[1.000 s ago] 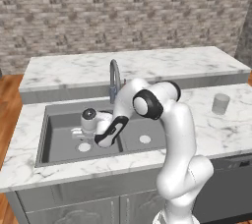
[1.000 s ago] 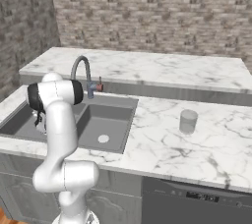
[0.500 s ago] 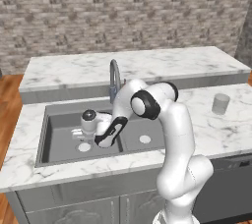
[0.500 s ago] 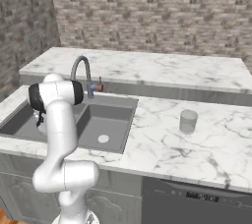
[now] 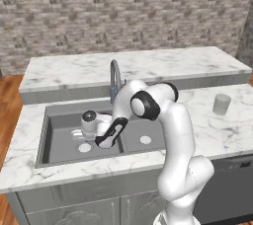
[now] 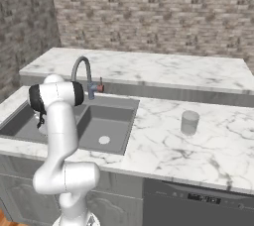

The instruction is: Move any existing items from the left basin to the right basin for drying. Then move the glass cup from the counter to the left basin of the sink for washing.

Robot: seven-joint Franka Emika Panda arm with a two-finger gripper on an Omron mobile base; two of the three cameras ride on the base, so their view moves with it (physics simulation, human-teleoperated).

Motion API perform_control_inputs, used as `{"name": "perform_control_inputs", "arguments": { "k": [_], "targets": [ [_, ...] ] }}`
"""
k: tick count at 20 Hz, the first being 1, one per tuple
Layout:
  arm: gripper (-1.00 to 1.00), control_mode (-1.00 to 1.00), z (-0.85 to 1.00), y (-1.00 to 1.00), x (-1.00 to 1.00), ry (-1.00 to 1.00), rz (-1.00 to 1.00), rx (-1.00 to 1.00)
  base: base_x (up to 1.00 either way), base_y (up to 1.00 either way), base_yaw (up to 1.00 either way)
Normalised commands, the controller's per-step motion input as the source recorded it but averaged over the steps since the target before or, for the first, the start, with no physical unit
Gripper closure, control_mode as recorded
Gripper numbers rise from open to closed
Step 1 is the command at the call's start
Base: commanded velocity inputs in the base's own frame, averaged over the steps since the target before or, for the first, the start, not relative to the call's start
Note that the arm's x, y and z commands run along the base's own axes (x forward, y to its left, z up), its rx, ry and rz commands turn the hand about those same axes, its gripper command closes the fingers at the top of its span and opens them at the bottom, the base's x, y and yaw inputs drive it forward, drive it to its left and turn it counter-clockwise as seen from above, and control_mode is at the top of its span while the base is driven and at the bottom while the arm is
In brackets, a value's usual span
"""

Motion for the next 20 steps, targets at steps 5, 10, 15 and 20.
{"name": "perform_control_inputs", "arguments": {
  "k": [5, 10, 15, 20],
  "targets": [
    [1.00, -1.00, 0.00, 0.00, 0.00, -0.01, 0.00, 0.00, 0.00, 0.00, 0.00],
    [1.00, -1.00, 0.08, 0.00, -0.13, -0.05, -0.01, 0.00, 0.00, 0.00, 0.00],
    [1.00, -1.00, 0.26, -0.01, -0.23, -0.09, -0.05, 0.00, 0.00, 0.00, 0.00],
    [1.00, -1.00, 0.26, -0.10, -0.32, -0.10, -0.07, 0.00, 0.00, 0.00, 0.00]
  ]
}}
